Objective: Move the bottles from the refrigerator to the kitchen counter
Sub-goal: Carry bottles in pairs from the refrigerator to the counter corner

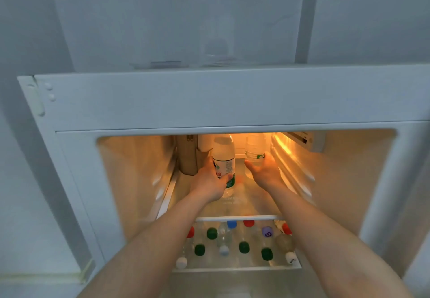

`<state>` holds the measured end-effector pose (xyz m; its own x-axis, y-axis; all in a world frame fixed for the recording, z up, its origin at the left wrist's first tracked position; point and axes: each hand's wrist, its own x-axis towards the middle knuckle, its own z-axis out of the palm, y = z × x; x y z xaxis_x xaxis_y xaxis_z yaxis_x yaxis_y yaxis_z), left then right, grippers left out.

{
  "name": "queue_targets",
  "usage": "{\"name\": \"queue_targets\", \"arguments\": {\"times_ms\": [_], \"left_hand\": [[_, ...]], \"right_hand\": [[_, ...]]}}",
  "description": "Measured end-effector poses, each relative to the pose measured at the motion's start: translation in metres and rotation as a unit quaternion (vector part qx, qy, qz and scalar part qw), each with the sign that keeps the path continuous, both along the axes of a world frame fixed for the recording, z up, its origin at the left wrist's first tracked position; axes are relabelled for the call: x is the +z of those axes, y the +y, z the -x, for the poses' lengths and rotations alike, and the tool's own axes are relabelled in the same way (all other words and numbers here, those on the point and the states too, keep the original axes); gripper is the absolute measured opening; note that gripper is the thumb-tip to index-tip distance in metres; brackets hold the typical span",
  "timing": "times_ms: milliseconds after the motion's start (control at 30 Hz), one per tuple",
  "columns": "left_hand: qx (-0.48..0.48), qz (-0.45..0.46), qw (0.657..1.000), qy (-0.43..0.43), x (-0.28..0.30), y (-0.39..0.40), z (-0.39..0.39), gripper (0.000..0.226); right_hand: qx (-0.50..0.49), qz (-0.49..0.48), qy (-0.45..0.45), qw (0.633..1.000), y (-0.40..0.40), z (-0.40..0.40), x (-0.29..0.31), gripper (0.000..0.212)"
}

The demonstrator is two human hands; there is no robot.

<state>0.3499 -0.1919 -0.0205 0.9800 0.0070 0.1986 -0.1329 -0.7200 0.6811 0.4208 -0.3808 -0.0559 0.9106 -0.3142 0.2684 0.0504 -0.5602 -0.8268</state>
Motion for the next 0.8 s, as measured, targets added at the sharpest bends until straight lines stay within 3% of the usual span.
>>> {"name": "queue_targets", "arguments": {"times_ms": [633, 800], "left_hand": [[0.038, 0.009, 0.998, -0.053, -0.008, -0.004, 0.028, 0.056], [0.029, 0.055, 0.995, -0.074, -0.012, 0.002, 0.045, 0.057]], "right_hand": [[0.022, -0.013, -0.016, 1.0, 0.021, 0.103, -0.01, 0.062], [0.017, -0.022, -0.039, 0.999, 0.021, 0.118, -0.02, 0.059]]}}
